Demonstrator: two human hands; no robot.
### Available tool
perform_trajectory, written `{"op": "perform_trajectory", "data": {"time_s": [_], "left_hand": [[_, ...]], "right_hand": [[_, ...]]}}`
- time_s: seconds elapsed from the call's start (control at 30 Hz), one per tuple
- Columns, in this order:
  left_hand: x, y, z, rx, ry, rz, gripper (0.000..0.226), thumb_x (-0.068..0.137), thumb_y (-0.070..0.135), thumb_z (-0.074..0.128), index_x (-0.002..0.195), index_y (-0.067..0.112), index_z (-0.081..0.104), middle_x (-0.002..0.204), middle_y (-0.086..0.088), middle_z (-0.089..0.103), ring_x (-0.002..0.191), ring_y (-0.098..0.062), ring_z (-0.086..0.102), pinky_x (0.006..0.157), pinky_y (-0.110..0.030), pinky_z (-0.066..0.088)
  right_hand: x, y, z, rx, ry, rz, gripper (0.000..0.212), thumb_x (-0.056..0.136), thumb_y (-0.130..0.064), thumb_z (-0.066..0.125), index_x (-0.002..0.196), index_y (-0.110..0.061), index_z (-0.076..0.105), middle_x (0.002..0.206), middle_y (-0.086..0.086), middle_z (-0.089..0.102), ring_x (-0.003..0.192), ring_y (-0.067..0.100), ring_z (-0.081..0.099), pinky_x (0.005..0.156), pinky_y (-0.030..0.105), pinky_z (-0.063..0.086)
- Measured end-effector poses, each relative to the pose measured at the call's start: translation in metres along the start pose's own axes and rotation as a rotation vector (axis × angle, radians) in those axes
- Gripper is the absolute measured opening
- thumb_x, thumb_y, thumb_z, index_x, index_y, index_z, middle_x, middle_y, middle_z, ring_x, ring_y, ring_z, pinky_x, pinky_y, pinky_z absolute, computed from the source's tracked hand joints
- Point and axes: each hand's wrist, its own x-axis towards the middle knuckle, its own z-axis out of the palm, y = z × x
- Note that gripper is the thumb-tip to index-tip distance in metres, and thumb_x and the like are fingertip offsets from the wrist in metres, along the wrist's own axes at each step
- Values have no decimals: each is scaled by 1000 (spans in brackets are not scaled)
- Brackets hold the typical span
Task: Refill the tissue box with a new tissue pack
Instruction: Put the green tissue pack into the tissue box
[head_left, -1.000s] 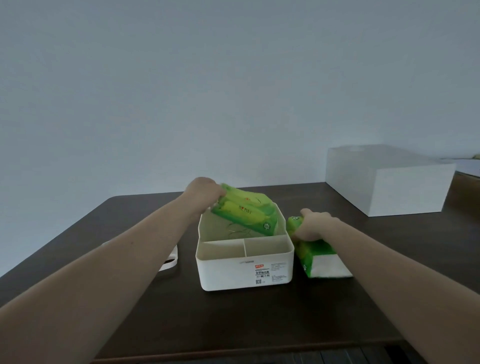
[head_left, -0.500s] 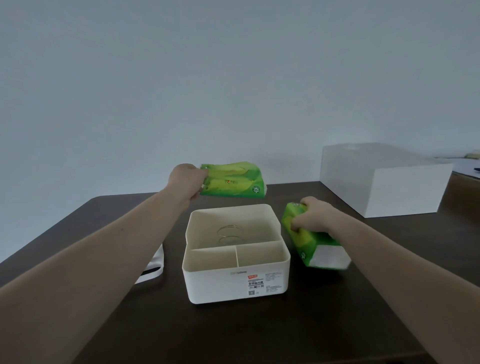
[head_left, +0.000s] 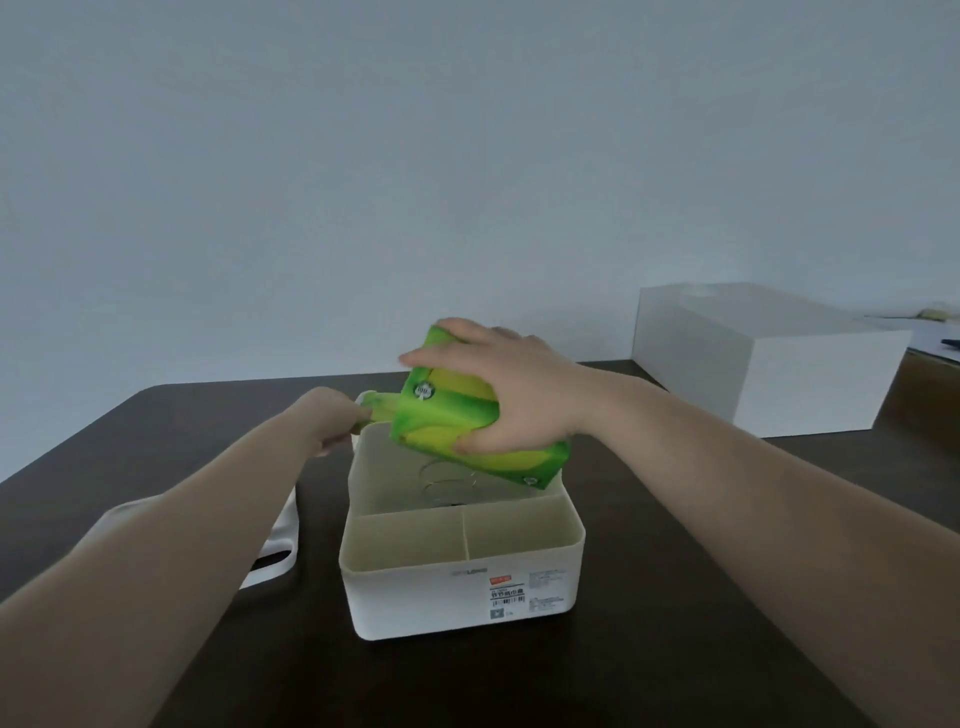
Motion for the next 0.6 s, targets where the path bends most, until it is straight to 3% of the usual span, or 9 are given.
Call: {"op": "perform_trajectory", "data": {"time_s": [0.2, 0.4, 0.6], "left_hand": [[-7, -9, 3, 4, -61, -4, 30, 85, 2, 50, 56, 11, 44, 39, 2, 40, 34, -9, 32, 32, -11, 20], [-6, -20, -6, -11, -98, 9, 17, 86, 13, 58, 69, 10, 55, 61, -4, 52, 50, -12, 41, 38, -15, 24], [-15, -35, -20, 17, -109, 47, 16, 90, 21, 56, 78, 11, 62, 70, -4, 58, 59, -13, 48, 47, -20, 32]], "right_hand": [[19, -9, 19, -114, -187, -115, 79, 78, -43, 68, 142, -56, 24, 160, -12, 14, 141, 27, 28, 108, 53, 30], [28, -11, 25, -121, -218, -154, 80, 78, -44, 69, 145, -50, 26, 159, -13, 21, 142, 21, 28, 108, 51, 32], [27, -6, 35, 103, -293, -62, 76, 79, -37, 73, 144, -45, 34, 153, -12, 36, 140, 15, 33, 112, 42, 33]]}}
